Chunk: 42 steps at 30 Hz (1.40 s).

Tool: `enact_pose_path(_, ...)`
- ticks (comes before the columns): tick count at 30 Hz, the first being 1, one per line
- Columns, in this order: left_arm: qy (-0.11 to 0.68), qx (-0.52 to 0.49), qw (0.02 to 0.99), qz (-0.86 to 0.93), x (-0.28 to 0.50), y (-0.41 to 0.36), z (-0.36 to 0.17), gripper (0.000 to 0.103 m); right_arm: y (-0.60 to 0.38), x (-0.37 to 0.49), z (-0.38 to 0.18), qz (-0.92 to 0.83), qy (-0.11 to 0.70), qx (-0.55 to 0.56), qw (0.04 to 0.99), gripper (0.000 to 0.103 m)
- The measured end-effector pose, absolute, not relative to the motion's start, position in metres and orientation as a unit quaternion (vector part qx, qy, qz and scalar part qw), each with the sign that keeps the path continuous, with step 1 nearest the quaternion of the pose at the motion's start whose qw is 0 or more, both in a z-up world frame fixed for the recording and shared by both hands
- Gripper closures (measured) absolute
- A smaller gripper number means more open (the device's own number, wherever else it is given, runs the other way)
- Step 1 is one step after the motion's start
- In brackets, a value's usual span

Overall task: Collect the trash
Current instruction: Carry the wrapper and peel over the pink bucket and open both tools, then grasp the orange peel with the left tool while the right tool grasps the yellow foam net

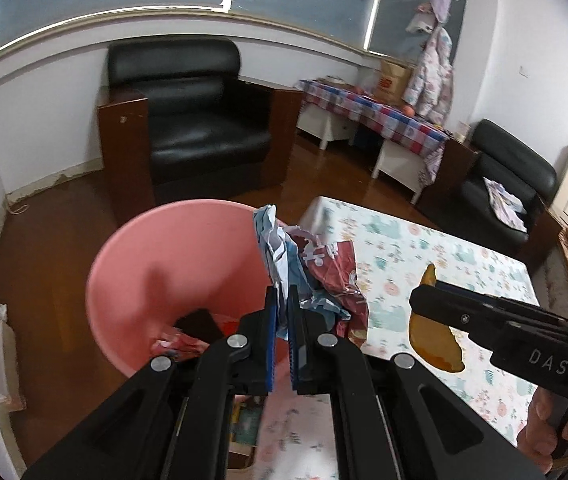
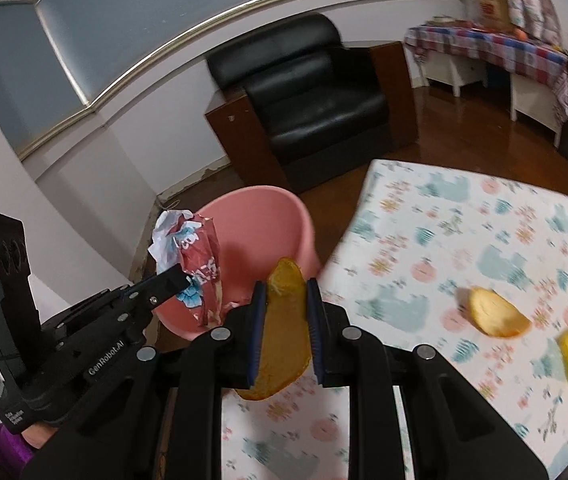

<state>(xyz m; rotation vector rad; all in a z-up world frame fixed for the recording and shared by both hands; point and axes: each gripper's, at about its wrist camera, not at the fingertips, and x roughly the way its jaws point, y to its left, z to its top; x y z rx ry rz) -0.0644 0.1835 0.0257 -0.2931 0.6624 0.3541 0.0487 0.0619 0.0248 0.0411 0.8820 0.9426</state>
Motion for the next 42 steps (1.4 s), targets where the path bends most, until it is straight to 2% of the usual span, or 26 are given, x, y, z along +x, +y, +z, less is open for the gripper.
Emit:
enact_pose_path(19, 0.354, -0.167, 0.889, 0.235, -0.075, 0.233, -0.004, 0.098, 0.143, 0.059, 0.004, 0.464, 0.422, 0.006, 0.779, 0.082)
enact_pose_path(24, 0.357, -0.167, 0.886, 0.246, -0.072, 0.238, -0.008, 0.093, 0.149, 0.061, 0.000, 0.463, 0.425, 0.011, 0.778, 0.080)
enact_pose_path(25, 0.356, -0.167, 0.886, 0.247, -0.072, 0.238, -0.007, 0.089, 0.149, 0.062, -0.001, 0.462, 0.425, 0.012, 0.778, 0.079)
enact_pose_path(28, 0.352, -0.167, 0.886, 0.252, -0.073, 0.240, -0.006, 0.076, 0.146, 0.064, 0.000, 0.460, 0.423, 0.024, 0.781, 0.067)
enact_pose_path(42, 0.337, -0.158, 0.901, 0.221, -0.073, 0.220, 0.006, 0.075, 0.096, 0.059, 0.003, 0.428, 0.415, 0.034, 0.803, 0.064)
